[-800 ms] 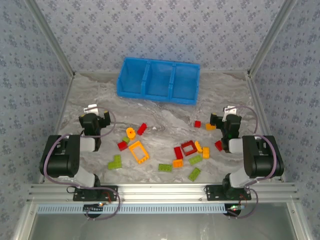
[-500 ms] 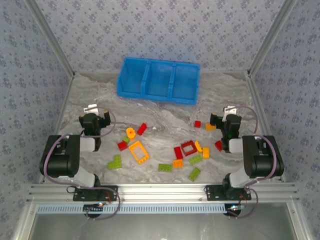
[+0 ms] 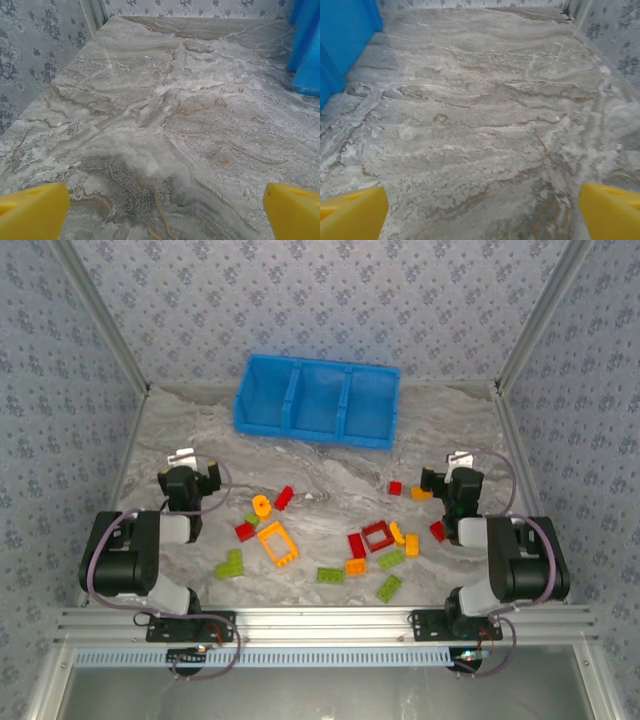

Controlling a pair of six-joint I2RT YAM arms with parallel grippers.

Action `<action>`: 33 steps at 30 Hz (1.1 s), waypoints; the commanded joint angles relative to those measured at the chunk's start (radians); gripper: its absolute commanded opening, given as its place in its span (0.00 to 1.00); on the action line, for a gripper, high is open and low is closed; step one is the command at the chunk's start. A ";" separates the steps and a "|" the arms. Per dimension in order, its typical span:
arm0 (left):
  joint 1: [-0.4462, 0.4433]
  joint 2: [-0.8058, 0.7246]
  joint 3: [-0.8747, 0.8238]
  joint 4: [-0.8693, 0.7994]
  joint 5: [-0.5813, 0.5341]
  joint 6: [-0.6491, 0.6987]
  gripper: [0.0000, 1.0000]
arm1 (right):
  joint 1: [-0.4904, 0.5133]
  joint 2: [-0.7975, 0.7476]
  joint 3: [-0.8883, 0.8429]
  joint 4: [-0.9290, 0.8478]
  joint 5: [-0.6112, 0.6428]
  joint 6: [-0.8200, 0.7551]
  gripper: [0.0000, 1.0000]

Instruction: Sort the legos into containers by color

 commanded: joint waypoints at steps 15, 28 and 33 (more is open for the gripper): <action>-0.034 -0.438 0.753 -1.234 0.316 -0.442 0.99 | 0.152 -0.125 0.874 -1.175 -0.072 0.384 1.00; -0.440 -0.461 0.571 -1.309 0.256 -0.457 0.99 | 0.176 0.583 1.467 -1.486 -0.200 0.362 0.72; -0.505 -0.490 0.498 -1.269 0.255 -0.480 0.99 | 0.183 0.749 1.630 -1.562 -0.172 0.369 0.55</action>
